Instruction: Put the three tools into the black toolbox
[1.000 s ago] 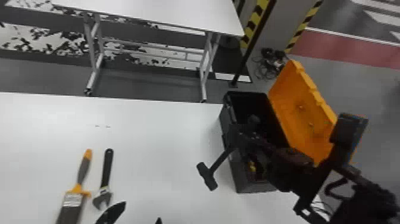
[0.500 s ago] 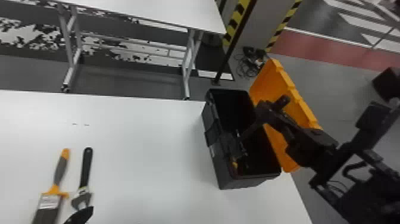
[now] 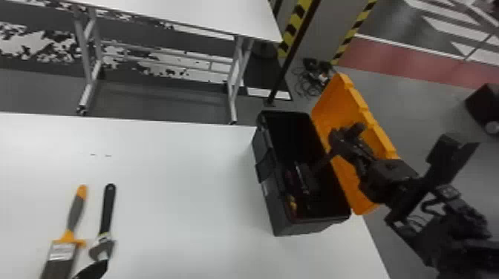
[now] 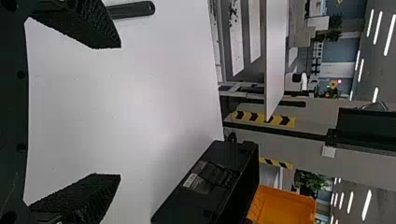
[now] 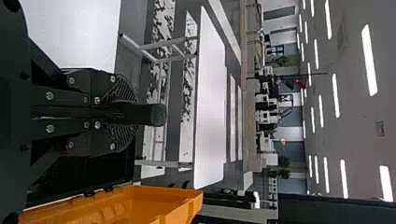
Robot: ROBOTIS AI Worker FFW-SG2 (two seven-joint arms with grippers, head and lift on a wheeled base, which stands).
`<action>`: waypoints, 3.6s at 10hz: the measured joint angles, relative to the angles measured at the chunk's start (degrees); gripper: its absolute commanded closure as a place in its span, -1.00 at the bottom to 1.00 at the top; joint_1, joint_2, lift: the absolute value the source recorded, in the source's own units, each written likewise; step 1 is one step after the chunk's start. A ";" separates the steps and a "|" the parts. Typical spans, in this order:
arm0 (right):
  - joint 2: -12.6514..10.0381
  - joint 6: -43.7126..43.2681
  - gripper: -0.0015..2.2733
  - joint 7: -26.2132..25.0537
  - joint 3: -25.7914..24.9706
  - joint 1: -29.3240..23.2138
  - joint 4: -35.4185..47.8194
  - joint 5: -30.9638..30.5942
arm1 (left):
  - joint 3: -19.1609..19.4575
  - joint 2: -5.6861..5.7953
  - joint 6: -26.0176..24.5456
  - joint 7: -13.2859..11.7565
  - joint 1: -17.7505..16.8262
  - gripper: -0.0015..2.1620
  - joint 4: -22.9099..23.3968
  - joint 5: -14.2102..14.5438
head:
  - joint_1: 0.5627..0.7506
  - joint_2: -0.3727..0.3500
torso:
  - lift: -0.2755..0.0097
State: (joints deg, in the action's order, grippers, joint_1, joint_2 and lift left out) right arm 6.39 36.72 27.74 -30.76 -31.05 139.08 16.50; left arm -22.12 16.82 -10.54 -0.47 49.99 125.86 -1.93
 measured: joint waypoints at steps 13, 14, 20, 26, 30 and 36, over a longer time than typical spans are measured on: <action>-4.35 5.87 -0.94 12.83 7.72 -10.85 -3.27 13.89 | 8.59 -1.77 0.26 2.89 2.34 -0.97 1.10 0.77 | 0.41 -0.48 | 0.57; -5.10 5.90 -0.94 12.87 8.95 -11.64 -3.60 14.03 | 9.74 -2.06 1.06 3.25 2.64 -0.97 0.80 0.96 | 0.41 -0.34 | 0.57; -6.24 4.70 -0.93 13.04 11.59 -13.03 -6.32 13.79 | 23.85 -6.97 1.70 -5.80 2.88 -0.92 -3.14 8.01 | 0.41 0.27 | 0.57; -6.39 2.65 -0.93 14.12 12.19 -13.79 -7.22 13.28 | 30.65 -8.95 -11.19 -12.39 -3.16 -0.92 -4.38 14.14 | 0.41 0.53 | 0.57; -6.39 2.10 -0.93 14.17 13.17 -14.42 -6.55 13.21 | 27.99 -9.00 -18.83 -11.25 -10.27 -0.92 -7.72 12.95 | 0.41 0.46 | 0.57; -6.39 2.10 -0.93 14.00 13.81 -14.38 -5.41 12.74 | 23.22 -9.29 -30.50 -7.88 -15.49 -0.92 -7.59 8.56 | 0.41 0.36 | 0.57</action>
State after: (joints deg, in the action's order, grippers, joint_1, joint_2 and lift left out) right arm 0.00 38.81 41.75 -16.95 -45.42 133.67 29.24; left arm 1.11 7.52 -41.04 -8.35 34.49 118.27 6.63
